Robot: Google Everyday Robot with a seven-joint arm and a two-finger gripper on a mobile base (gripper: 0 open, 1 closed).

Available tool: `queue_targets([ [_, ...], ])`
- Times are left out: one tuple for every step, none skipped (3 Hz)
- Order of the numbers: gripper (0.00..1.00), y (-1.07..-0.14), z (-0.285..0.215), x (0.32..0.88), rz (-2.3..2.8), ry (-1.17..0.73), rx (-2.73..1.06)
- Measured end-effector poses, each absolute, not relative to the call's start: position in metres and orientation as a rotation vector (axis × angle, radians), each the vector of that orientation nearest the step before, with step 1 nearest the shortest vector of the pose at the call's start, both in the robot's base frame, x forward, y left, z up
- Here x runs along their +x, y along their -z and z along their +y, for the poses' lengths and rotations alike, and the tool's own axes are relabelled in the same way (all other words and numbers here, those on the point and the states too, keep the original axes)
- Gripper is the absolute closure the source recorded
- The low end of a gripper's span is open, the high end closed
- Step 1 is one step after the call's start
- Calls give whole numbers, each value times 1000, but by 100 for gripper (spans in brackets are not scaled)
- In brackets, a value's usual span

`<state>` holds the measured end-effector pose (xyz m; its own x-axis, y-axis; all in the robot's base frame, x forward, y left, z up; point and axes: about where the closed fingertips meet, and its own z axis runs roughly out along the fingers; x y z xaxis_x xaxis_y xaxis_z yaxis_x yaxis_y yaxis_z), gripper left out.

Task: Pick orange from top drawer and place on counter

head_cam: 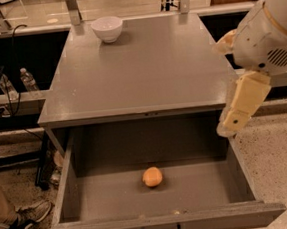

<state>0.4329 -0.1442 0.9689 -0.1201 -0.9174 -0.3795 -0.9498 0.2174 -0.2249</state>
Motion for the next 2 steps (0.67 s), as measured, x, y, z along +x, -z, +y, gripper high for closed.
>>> queue_targets([
  [0, -939, -106, 423, 2024, -296, -1733],
  [0, -909, -77, 414, 1978, -378, -1761],
])
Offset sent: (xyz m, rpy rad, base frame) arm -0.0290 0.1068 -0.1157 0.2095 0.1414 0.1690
